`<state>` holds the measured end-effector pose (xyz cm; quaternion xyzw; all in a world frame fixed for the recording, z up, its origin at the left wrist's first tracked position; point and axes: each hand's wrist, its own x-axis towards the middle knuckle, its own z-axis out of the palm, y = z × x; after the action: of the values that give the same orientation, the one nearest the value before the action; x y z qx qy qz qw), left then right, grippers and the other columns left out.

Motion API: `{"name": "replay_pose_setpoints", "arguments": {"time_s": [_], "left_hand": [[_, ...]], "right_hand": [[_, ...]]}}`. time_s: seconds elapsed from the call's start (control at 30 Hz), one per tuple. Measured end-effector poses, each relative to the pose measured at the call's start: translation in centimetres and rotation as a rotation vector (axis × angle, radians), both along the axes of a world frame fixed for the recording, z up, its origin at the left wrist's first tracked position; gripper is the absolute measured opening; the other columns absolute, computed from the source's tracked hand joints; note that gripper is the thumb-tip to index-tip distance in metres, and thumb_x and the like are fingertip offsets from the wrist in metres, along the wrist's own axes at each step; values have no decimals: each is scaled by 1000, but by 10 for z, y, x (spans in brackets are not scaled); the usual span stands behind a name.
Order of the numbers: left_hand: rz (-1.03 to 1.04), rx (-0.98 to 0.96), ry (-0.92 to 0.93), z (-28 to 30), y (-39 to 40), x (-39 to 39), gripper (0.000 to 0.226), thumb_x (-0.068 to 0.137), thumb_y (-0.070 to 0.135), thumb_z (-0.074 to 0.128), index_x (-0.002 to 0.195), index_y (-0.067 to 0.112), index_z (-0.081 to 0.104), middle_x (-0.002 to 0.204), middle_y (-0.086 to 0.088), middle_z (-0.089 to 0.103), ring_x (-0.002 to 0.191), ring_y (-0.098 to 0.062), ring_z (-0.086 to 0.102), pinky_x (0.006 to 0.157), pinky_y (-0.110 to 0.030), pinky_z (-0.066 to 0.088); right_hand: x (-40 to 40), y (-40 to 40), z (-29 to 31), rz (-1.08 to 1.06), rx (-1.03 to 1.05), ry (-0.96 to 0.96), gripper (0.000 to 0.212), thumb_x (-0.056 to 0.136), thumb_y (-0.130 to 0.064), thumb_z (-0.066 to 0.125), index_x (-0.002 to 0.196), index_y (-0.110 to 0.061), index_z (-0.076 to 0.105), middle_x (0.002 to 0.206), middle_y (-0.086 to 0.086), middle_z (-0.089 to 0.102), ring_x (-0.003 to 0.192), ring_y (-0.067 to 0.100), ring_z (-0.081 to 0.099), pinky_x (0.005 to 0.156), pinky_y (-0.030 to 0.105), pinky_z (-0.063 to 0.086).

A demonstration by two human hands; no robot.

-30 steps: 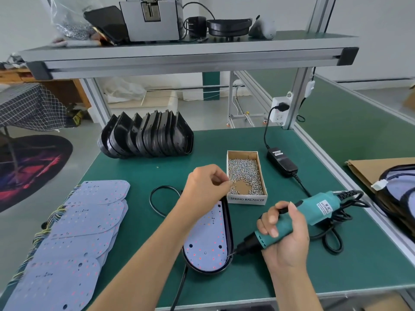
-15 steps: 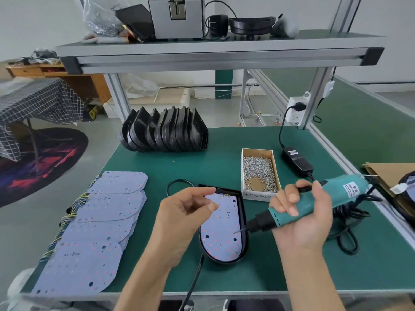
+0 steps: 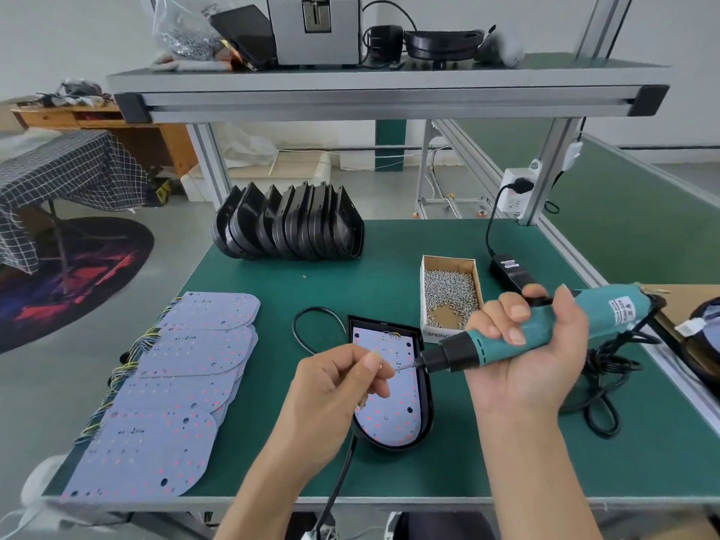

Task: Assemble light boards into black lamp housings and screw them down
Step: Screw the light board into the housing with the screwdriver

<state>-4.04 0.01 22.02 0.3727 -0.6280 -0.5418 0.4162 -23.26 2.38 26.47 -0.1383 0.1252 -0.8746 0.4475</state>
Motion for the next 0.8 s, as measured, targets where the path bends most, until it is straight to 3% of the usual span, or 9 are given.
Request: {"name": "replay_pose_setpoints", "arguments": {"time_s": [0.43,0.8], "left_hand": [[105,82,119,-10,10,-12,39,88,53,63,82,18,78,75,-5,74,72,-13,62,70,-22,49],[247,153,227,-10,21,-31,32,92,43,62,81,18,80,74,-5,73,72,-14,58,72,-23,46]], "right_hand": [[12,-3,-5,-63,24,16,29,102,-32,47,79,-19,58,59,-6,51,45,7,39,51,21,39],[11,-4,-7,-92,40,-1,28,101,-33,49,79,-20,59,59,-6,51,46,7,39,51,22,39]]}}
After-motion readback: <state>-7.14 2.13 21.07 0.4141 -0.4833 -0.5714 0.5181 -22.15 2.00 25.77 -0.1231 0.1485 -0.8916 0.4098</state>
